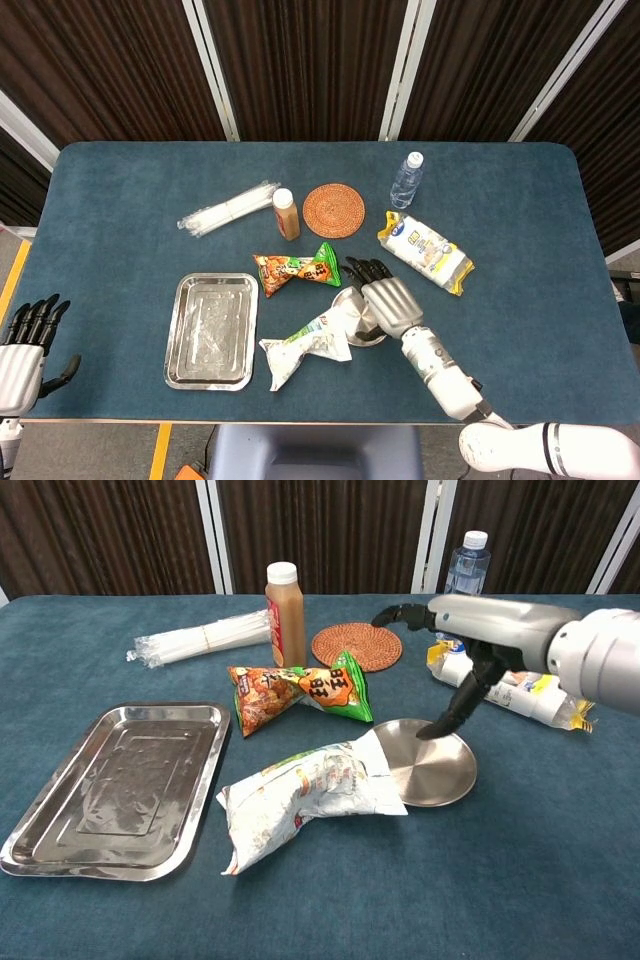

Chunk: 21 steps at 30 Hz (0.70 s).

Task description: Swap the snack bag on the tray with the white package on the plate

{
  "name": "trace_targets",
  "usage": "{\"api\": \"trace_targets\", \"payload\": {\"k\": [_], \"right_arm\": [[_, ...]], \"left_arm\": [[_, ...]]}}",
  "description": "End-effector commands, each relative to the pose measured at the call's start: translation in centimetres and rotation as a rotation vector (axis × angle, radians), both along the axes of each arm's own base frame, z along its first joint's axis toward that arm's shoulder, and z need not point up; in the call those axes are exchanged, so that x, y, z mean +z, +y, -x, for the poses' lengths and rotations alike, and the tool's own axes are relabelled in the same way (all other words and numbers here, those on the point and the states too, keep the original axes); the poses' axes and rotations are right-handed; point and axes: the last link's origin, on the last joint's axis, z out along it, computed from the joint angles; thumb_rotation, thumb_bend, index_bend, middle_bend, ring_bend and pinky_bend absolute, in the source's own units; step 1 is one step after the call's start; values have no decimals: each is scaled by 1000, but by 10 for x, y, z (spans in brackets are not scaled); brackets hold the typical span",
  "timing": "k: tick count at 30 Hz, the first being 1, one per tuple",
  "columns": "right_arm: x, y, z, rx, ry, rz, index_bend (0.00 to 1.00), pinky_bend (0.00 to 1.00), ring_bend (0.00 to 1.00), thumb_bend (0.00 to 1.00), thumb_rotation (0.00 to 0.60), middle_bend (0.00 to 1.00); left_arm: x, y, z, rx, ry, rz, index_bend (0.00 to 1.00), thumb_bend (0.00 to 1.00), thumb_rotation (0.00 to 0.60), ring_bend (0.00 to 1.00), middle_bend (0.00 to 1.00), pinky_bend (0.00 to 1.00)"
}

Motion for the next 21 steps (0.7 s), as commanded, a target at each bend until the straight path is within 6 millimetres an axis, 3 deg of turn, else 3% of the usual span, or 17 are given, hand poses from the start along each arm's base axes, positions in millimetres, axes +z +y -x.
{"api": "trace_targets", "payload": {"k": [1, 8, 14, 17, 20, 21], "right_arm": [[-30, -45, -31, 7, 6, 22, 0, 0, 0, 108, 600, 0], [-91, -78, -72, 25, 82, 69, 0, 0, 0, 128, 600, 0], [-126, -89, -83, -15, 106, 61, 28, 8, 0, 139, 600, 27], [-139, -92, -82, -45, 91, 63, 119, 85, 12, 169, 600, 123], [-148, -93, -82, -58, 65, 87, 269, 262, 129, 215, 600, 247], [-150, -94, -81, -58, 59, 99, 342, 364, 204, 242, 600, 297]], "left_arm": [[-1, 2, 2, 8, 7, 0, 0, 341, 600, 0, 0, 31], [4, 7, 10, 47, 5, -16, 0, 340, 600, 0, 0, 31], [8, 9, 15, 71, 0, -27, 0, 339, 600, 0, 0, 31], [8, 10, 17, 80, 2, -26, 0, 339, 600, 0, 0, 31], [8, 10, 19, 87, 8, -21, 0, 340, 600, 0, 0, 32], [8, 10, 19, 91, 9, -20, 0, 341, 600, 0, 0, 31]]}}
